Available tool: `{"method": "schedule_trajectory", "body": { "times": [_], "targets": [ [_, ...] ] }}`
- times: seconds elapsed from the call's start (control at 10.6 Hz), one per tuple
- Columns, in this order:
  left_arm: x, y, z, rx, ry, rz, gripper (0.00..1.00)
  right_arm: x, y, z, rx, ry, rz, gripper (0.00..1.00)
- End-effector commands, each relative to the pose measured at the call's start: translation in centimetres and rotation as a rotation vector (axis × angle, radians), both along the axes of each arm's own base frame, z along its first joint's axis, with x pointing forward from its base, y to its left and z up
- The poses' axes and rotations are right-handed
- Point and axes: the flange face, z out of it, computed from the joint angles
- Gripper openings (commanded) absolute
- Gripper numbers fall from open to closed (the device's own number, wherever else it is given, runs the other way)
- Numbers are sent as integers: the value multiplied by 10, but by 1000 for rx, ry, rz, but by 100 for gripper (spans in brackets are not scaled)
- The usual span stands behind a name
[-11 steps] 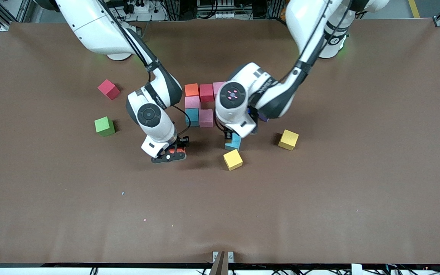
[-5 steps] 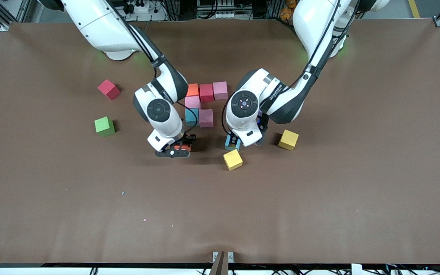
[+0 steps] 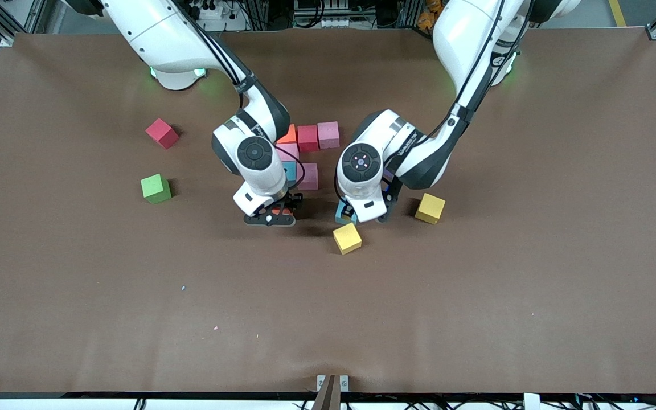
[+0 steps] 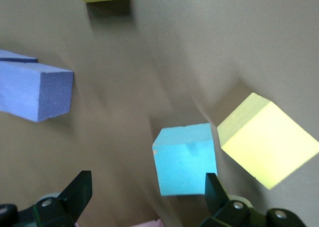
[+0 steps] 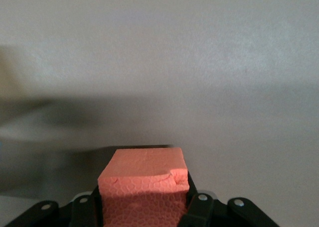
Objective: Arrange 11 blocks into digit 3
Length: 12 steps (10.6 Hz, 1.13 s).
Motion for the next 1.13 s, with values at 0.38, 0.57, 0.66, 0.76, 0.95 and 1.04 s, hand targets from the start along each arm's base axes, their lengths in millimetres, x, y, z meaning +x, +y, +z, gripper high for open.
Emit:
{"method": "schedule_trajectory", "body": {
  "times": [0.38, 0.57, 0.66, 0.76, 0.95, 1.04],
  "targets": [
    [16, 6, -20, -18, -53, -93, 100, -17, 11, -7, -16, 2, -34, 18],
    [20, 3, -25, -44, -88, -90, 100, -19, 11, -10, -21, 8, -34, 18],
    [22, 0, -29, -60, -107, -89, 100, -22, 8, -14, -25, 14, -35, 18],
    [22, -1, -35, -68, -116, -90, 100, -23, 9, -15, -27, 15, -50, 18],
    [14, -11, -54, -64, -123, -114, 100, -23, 9, -15, -27, 17, -51, 18],
    [15, -10, -55, -61, -123, -116, 100, -25, 11, -15, -25, 18, -57, 18]
  ]
}}
